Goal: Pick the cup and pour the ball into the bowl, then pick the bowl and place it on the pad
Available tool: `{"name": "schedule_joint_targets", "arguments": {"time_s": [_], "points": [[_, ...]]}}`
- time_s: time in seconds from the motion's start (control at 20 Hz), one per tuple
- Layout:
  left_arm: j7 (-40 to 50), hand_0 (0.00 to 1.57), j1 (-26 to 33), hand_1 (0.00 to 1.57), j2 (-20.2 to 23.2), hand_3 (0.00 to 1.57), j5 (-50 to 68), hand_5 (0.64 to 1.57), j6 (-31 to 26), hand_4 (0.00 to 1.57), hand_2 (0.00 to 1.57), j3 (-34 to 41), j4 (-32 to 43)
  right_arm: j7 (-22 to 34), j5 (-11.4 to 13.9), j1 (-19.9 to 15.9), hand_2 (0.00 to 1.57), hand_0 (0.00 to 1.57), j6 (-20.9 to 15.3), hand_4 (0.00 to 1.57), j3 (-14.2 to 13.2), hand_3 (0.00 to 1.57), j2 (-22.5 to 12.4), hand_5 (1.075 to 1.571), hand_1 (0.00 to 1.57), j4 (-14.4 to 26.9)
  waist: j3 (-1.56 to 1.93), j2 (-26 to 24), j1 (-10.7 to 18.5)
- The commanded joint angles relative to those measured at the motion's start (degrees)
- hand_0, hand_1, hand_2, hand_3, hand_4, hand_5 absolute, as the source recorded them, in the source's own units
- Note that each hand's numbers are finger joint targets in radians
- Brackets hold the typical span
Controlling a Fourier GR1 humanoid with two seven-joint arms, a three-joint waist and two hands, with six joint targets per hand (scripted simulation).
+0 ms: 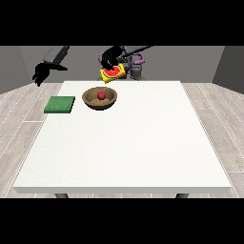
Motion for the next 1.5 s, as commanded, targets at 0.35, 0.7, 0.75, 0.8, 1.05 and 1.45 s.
{"name": "schedule_joint_targets", "arguments": {"time_s": [0.35,0.7,0.75,0.8,1.05,1.45], "points": [[-1.1,0.36,8.6,0.36,2.7,1.57,13.8,1.555,13.2,0.99,1.57,17.9,-11.3,3.8,-2.0,2.5,0.0,0.0,-0.2,0.47,-0.9,0.0,1.6,1.557,0.0,1.8,-0.23,-0.9,8.1],[-13.7,1.27,14.9,1.27,5.2,1.57,36.4,1.554,17.0,0.97,1.57,32.2,-15.1,2.2,-3.0,0.9,0.0,0.0,-4.0,0.3,-2.3,0.0,2.9,1.559,0.0,-0.4,-0.28,5.9,10.6],[-15.3,1.29,17.5,1.29,3.7,1.53,40.3,1.564,17.7,1.0,1.57,33.4,-15.4,2.4,-3.4,0.8,0.0,0.0,-4.1,0.24,-2.5,0.0,3.1,1.561,0.0,-0.8,-0.4,6.6,10.9],[-15.9,1.24,16.1,1.24,2.8,1.24,43.6,1.546,17.8,0.91,1.57,36.0,-16.3,3.0,-3.9,-0.1,0.0,0.0,-4.1,0.22,-2.7,0.0,3.9,1.565,0.0,-0.7,-0.37,7.8,11.3],[-24.7,0.78,17.3,0.78,-0.2,0.09,57.3,1.531,17.5,0.86,0.7,42.9,-15.0,4.6,-4.7,-3.5,0.0,0.0,-3.5,0.38,-1.7,0.0,5.5,1.569,0.0,-3.6,-0.34,13.8,8.3],[-37.6,0.0,22.5,0.0,1.0,0.0,71.6,1.516,13.9,0.0,0.0,50.4,-6.7,7.3,-0.4,-2.3,0.0,0.0,-9.4,0.23,6.0,0.0,15.7,1.549,0.0,-9.6,-0.15,11.4,1.8]]}}
